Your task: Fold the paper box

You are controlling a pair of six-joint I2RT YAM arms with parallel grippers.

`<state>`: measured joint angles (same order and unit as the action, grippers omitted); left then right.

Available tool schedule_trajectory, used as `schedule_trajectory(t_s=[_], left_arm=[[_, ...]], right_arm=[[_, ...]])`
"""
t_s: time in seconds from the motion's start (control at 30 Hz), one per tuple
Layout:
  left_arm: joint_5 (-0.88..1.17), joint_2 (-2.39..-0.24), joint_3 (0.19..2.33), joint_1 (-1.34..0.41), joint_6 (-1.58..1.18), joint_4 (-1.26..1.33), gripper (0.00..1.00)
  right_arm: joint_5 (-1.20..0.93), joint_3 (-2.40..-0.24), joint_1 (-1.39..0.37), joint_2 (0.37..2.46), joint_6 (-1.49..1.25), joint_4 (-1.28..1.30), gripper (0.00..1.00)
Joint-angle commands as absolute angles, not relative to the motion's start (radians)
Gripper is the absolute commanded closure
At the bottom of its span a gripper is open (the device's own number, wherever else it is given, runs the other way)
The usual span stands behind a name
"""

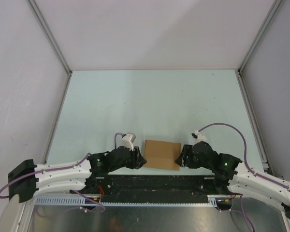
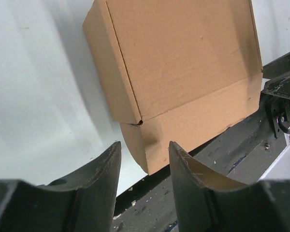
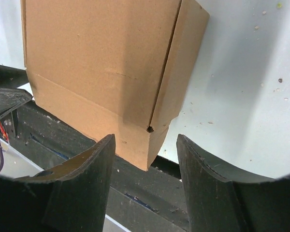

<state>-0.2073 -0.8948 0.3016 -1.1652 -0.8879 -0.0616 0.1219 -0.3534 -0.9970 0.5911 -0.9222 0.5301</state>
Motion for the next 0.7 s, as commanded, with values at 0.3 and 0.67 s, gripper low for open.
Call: schedule_trajectory(t_s=[0.3, 0.67], left_arm=[[-0.146, -0.769, 0.192, -1.17, -0.736, 0.158, 0.58], [-0.127, -0.847, 0.196, -1.172, -0.689, 0.176, 0.67]], right_arm=[[0.107, -0.348, -1.002, 0.606, -0.876, 0.463, 0.45], [0.12, -0.347, -1.002, 0.649, -0.882, 0.449, 0.48]])
